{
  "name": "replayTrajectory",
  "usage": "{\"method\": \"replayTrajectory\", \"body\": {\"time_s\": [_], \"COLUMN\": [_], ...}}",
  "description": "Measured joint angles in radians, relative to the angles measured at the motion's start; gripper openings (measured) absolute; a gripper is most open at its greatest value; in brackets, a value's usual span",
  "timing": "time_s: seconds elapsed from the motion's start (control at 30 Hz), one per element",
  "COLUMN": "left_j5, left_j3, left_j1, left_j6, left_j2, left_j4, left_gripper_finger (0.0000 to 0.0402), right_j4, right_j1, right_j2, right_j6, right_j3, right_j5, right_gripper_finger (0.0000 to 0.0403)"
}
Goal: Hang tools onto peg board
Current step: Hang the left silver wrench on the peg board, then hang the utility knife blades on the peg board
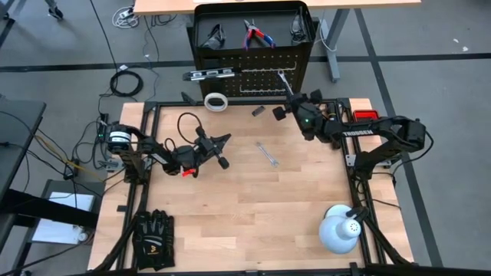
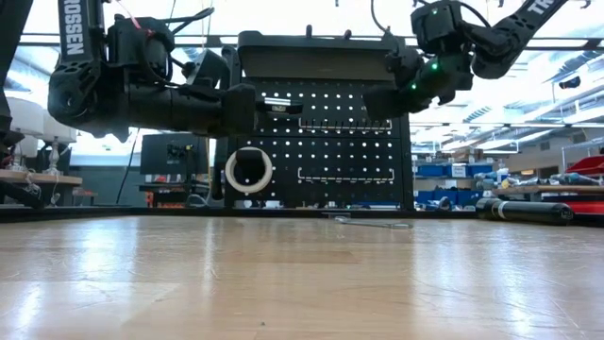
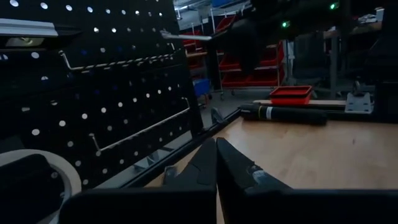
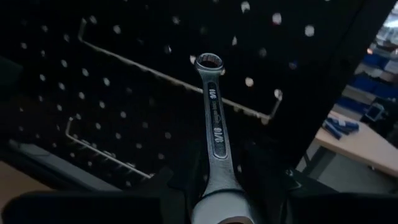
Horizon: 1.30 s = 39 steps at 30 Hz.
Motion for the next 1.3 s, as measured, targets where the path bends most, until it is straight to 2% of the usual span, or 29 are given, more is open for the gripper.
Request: {"method": "replayTrajectory", "body": {"time_s": [0.27, 0.67, 0.97, 1.13, 1.3], "left_j5": [0.0, 0.0, 0.0, 0.0, 0.0], "left_j3": [0.0, 0.0, 0.0, 0.0, 0.0], "left_j1": [0.0, 0.0, 0.0, 0.0, 0.001], "left_j6": [0.0, -0.001, -0.001, -0.001, -0.001], "left_j2": [0.0, 0.0, 0.0, 0.0, 0.0], "left_j4": [0.0, -0.001, -0.001, -0.004, -0.022], "left_gripper_finger": [0.0, 0.0, 0.0, 0.0, 0.0], "right_j4": [-0.166, -0.18, -0.192, -0.24, -0.322], "right_j1": [-0.04, -0.076, -0.108, -0.11, -0.106], "right_j2": [0.0, 0.0, 0.0, 0.0, 0.0], "right_j6": [0.135, 0.162, 0.163, 0.186, 0.252], "right_j3": [0.0, 0.0, 0.0, 0.0, 0.0], "right_j5": [-0.011, -0.044, -0.158, -0.18, -0.292], "right_gripper_finger": [0.0114, 0.0115, 0.0143, 0.0165, 0.019]}}
